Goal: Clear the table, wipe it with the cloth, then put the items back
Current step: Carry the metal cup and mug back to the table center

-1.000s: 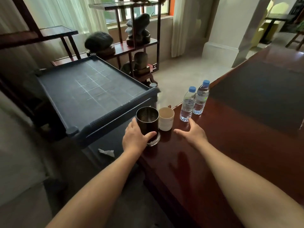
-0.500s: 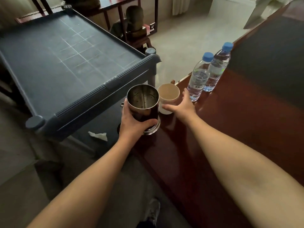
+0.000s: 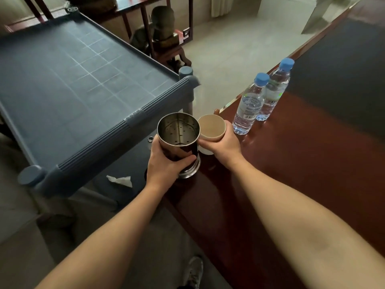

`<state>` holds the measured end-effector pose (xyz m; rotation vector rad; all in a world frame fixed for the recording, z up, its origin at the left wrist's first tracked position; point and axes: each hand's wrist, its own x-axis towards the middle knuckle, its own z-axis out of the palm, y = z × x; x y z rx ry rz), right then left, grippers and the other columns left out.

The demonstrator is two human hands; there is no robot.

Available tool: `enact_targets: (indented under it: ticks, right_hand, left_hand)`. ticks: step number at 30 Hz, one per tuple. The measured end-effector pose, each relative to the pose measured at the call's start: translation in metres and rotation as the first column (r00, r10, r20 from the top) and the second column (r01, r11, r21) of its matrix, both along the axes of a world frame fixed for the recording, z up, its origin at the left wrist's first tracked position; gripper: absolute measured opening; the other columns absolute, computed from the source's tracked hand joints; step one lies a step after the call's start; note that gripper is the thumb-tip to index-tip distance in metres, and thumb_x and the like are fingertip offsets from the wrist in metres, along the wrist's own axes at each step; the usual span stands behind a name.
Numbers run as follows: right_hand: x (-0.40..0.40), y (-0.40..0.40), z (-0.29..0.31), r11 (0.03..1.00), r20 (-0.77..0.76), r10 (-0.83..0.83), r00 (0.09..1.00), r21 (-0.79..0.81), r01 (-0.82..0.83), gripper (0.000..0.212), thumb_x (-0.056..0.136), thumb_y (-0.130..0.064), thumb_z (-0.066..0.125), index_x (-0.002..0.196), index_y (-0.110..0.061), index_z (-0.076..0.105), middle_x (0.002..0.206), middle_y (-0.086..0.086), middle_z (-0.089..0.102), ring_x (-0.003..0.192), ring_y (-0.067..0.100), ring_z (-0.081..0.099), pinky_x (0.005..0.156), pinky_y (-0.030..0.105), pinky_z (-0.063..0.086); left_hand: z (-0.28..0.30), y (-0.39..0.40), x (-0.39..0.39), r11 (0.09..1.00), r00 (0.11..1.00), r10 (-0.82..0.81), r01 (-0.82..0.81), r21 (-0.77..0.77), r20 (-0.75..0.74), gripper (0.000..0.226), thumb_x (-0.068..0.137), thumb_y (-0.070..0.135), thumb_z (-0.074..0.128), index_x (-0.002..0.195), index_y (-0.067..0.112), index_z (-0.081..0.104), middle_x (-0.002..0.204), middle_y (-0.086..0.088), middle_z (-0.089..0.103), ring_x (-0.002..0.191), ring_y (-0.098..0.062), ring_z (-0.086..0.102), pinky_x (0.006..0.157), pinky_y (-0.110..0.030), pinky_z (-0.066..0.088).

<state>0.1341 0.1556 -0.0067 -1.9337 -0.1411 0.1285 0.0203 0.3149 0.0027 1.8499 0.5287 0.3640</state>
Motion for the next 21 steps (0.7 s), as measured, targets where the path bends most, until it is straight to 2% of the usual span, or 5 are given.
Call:
enact_targets:
  ticks: [4, 8, 16, 19, 21]
  right_hand:
    - [-0.013, -0.013, 0.011, 0.999, 0.015, -0.034, 0.999, 0.005, 0.034, 0.087, 0.043, -0.067, 0.085, 0.115, -0.042, 0.042, 0.104, -0.026, 0.059, 0.094, -0.017, 0.053, 0.072, 0.002, 0.038]
    - [-0.026, -0.040, 0.027, 0.996, 0.024, -0.084, 0.996, -0.031, 0.085, 0.086, 0.045, -0.057, 0.086, 0.118, -0.038, 0.045, 0.104, -0.022, 0.059, 0.096, 0.001, 0.057, 0.078, 0.014, 0.042]
    - [-0.064, -0.134, 0.070, 0.972, 0.093, -0.221, 0.971, -0.055, 0.227, 0.086, 0.051, -0.045, 0.090, 0.122, -0.032, 0.044, 0.100, -0.021, 0.055, 0.093, 0.004, 0.054, 0.072, 0.013, 0.037]
    - [-0.084, -0.174, 0.086, 0.956, 0.113, -0.283, 0.953, -0.052, 0.290, 0.085, 0.052, -0.043, 0.091, 0.121, -0.032, 0.044, 0.099, -0.022, 0.055, 0.092, 0.003, 0.054, 0.067, 0.005, 0.036]
    - [-0.097, -0.202, 0.095, 0.941, 0.127, -0.327, 0.937, -0.046, 0.334, 0.086, 0.052, -0.043, 0.091, 0.123, -0.030, 0.044, 0.104, -0.017, 0.057, 0.096, 0.006, 0.055, 0.074, 0.013, 0.040]
  left_hand:
    - [0.010, -0.004, 0.001, 1.000, 1.000, -0.017, 0.017, 0.003, 0.010, 0.101, 0.043, 0.052, 0.090, 0.130, 0.044, 0.039, 0.117, 0.034, 0.053, 0.112, 0.008, 0.053, 0.097, -0.029, 0.048]
    - [0.019, -0.020, -0.004, 0.998, 0.997, -0.061, 0.060, 0.024, 0.049, 0.107, 0.042, 0.054, 0.091, 0.135, 0.039, 0.039, 0.125, 0.021, 0.056, 0.119, -0.006, 0.054, 0.101, -0.041, 0.049]
    - [0.050, -0.089, -0.017, 0.983, 0.973, -0.181, 0.177, 0.040, 0.140, 0.095, 0.041, 0.058, 0.088, 0.123, 0.039, 0.045, 0.116, 0.020, 0.059, 0.111, -0.002, 0.056, 0.099, -0.037, 0.049]
    - [0.064, -0.124, -0.021, 0.968, 0.951, -0.252, 0.249, 0.038, 0.178, 0.098, 0.041, 0.054, 0.090, 0.127, 0.032, 0.047, 0.117, 0.014, 0.060, 0.113, -0.005, 0.057, 0.099, -0.039, 0.049]
    - [0.073, -0.149, -0.023, 0.953, 0.931, -0.303, 0.300, 0.045, 0.203, 0.093, 0.043, 0.052, 0.091, 0.124, 0.037, 0.047, 0.116, 0.019, 0.059, 0.112, -0.002, 0.057, 0.098, -0.037, 0.050]
